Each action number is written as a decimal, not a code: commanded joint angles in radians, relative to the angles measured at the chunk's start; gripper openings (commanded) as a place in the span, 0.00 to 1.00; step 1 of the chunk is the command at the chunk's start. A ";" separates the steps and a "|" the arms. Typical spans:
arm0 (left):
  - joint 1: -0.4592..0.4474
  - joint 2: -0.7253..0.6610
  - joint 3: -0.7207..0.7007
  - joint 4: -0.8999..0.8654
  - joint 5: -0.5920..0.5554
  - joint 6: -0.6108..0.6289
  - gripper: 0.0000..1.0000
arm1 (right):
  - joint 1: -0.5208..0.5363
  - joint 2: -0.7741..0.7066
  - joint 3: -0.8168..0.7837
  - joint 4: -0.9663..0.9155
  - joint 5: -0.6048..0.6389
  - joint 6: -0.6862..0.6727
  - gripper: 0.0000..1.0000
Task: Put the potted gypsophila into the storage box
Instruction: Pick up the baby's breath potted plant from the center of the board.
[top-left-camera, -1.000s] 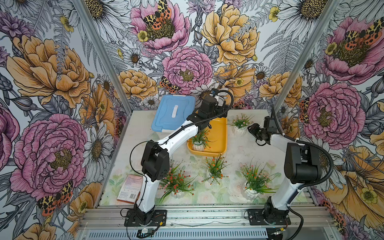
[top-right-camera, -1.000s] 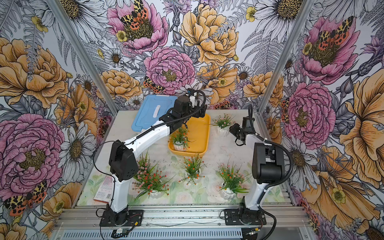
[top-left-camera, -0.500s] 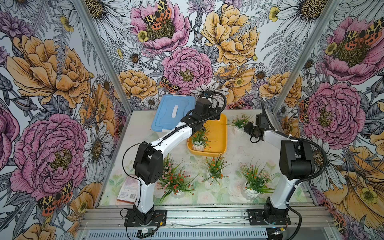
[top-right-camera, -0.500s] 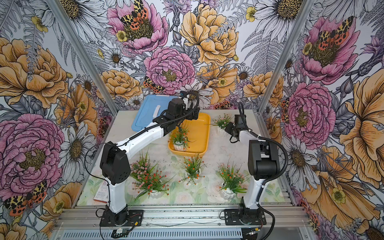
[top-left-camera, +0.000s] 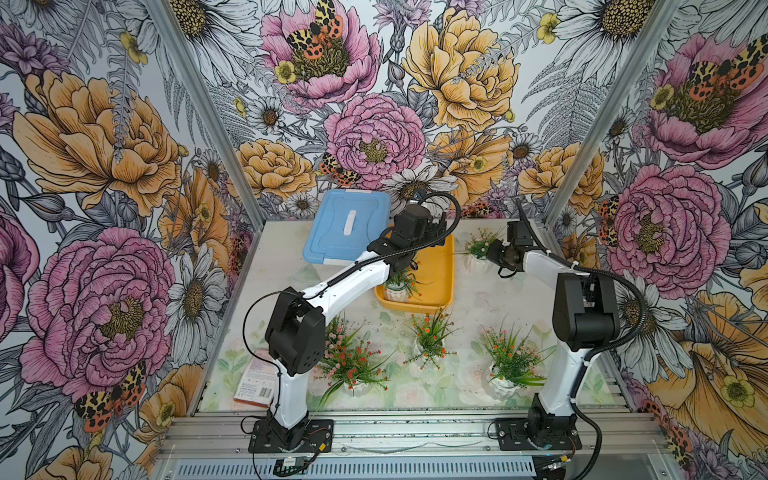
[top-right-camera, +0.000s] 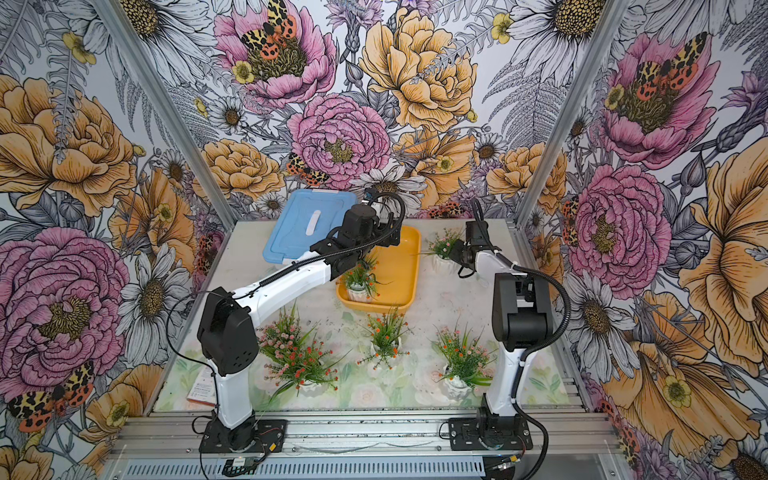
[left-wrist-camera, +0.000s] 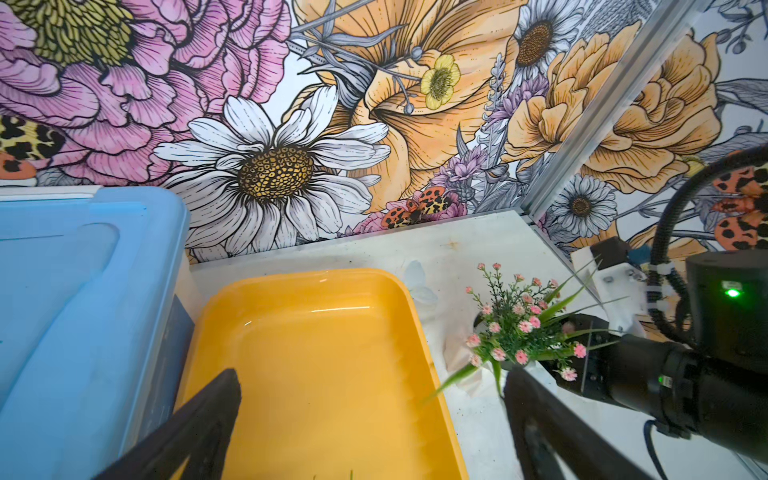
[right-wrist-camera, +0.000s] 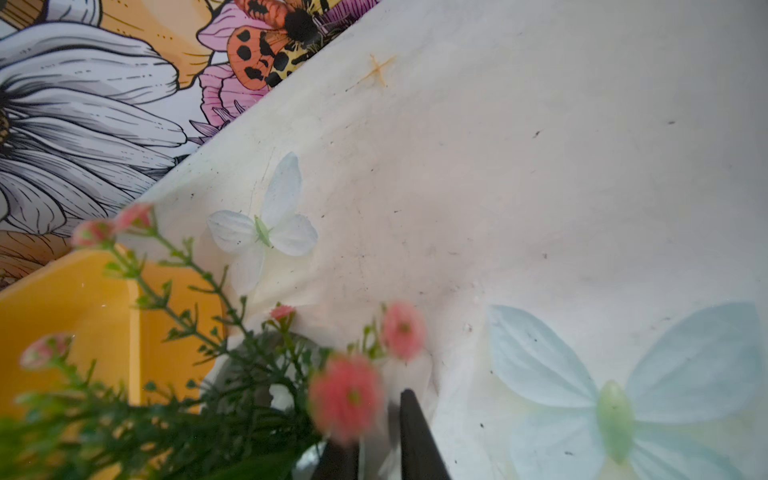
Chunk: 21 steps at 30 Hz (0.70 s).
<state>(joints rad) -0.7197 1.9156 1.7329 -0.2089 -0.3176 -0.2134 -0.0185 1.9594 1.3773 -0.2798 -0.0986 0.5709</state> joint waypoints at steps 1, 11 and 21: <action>0.002 -0.067 -0.016 -0.019 -0.066 -0.017 0.99 | -0.002 0.028 0.028 -0.104 0.027 -0.020 0.11; -0.057 -0.076 -0.048 -0.038 -0.151 -0.077 0.99 | -0.005 -0.023 0.039 -0.112 0.037 -0.085 0.00; -0.084 -0.063 -0.030 -0.040 -0.120 -0.086 0.99 | -0.017 -0.241 -0.040 -0.112 0.043 -0.119 0.00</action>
<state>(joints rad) -0.8135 1.8534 1.6993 -0.2398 -0.4343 -0.3073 -0.0383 1.8214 1.3453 -0.4232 -0.0757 0.4686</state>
